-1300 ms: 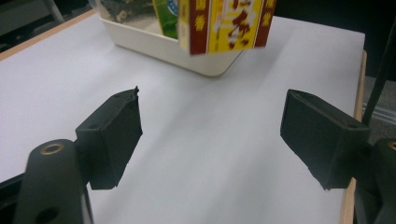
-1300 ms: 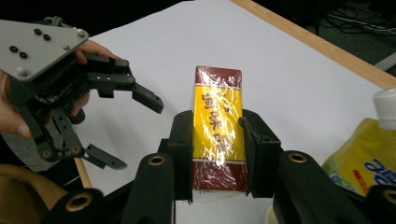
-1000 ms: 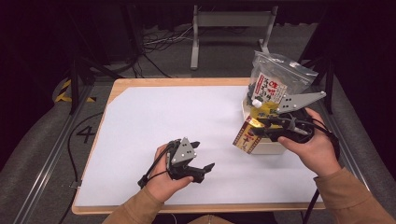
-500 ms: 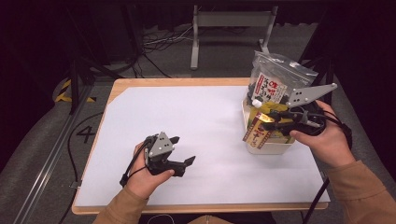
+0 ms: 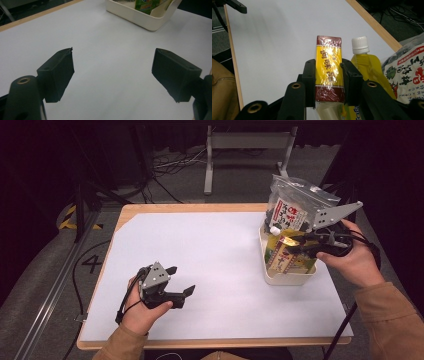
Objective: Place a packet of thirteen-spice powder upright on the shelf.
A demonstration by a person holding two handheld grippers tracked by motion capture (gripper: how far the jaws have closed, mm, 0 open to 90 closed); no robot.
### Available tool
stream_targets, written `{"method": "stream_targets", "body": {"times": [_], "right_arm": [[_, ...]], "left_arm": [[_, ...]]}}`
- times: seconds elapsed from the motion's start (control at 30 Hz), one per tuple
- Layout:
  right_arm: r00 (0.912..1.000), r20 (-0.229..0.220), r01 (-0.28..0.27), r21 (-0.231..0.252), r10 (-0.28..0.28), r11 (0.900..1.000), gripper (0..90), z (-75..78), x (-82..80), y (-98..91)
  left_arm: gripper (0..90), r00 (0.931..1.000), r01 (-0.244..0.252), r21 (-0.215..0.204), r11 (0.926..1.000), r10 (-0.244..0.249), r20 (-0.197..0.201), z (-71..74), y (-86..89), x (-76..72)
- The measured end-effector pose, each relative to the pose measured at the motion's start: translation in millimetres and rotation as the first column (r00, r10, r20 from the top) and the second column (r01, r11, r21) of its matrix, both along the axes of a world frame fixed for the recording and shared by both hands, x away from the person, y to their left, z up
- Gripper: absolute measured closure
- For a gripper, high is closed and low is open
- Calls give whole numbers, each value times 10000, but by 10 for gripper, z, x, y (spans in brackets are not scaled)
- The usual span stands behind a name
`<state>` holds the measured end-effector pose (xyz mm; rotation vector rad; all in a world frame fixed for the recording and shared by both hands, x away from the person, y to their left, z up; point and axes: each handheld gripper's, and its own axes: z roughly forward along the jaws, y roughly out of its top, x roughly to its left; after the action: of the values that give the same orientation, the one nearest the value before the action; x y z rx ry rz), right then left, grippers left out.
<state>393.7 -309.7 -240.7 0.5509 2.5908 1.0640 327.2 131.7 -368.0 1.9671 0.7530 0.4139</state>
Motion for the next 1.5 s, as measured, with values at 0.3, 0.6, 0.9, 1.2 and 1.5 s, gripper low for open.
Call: {"method": "stream_targets", "body": {"times": [0.3, 0.6, 0.9, 1.2, 1.5], "right_arm": [[9996, 28, -290, -357, 291, 9989, 686, -35, 104, -13], [9953, 39, -962, -756, 967, 9925, 686, -105, 152, 13], [9919, -202, -1268, -815, 1256, 9886, 685, -138, 199, -57], [9828, -440, -1832, -1081, 1794, 9771, 686, -181, 216, -57], [9793, -582, -2001, -1278, 1941, 9714, 686, -195, 217, -43]], "left_arm": [[195, 9996, -226, 3, 9997, 226, -143, 0, 75, -7], [195, 9999, -140, 80, 9999, 140, -32, 18, 59, -16], [194, 9999, -104, 63, 9999, 105, -68, 12, 45, 0], [191, 10000, -49, 103, 9999, 50, -87, 7, 34, 11], [191, 9999, -44, 48, 10000, 45, -111, 6, 40, 18]]}}
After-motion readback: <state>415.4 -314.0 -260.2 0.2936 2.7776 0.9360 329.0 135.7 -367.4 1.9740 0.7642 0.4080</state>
